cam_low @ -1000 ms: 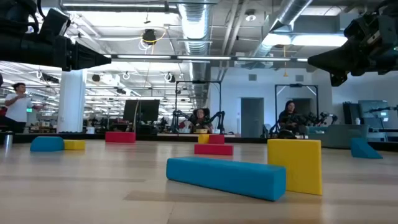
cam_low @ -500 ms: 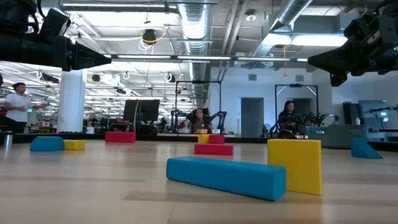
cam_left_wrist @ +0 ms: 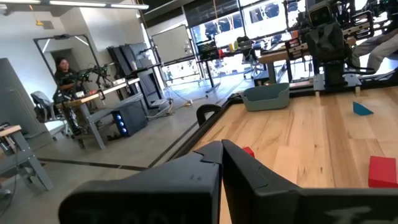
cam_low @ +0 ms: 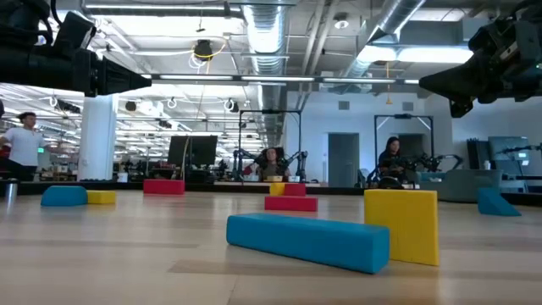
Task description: Sort & place blocks by color
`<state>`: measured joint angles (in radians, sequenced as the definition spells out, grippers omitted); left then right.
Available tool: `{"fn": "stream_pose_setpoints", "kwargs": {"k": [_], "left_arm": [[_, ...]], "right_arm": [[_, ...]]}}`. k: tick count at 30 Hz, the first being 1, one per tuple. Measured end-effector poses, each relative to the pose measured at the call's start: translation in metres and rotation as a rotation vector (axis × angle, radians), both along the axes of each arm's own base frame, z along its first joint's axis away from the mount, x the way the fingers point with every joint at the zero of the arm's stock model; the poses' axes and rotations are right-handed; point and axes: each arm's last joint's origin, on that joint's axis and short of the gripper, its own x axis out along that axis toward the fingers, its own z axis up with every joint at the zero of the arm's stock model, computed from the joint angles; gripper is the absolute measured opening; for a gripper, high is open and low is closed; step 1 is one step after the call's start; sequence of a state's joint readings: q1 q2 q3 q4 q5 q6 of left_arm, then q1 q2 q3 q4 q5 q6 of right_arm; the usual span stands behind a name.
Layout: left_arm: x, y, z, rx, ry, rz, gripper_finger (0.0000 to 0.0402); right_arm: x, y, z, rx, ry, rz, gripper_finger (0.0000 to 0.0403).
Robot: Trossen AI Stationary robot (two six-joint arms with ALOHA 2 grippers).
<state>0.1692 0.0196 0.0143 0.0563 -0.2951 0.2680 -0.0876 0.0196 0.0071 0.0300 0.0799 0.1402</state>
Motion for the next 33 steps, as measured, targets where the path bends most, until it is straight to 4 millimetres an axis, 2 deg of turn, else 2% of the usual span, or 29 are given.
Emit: {"fn": "stream_pose_setpoints", "kwargs": {"k": [26,33], "left_arm": [[0.0,0.0,0.003,0.035,-0.011,0.004,0.0],[-0.004,0.003,0.013,0.08,-0.095,0.15,0.0]], "right_arm": [[0.0,0.0,0.0,-0.001,-0.001,0.0,0.0033],[0.0,-0.002,0.002,-0.249,0.025,-0.032,0.0033]]}}
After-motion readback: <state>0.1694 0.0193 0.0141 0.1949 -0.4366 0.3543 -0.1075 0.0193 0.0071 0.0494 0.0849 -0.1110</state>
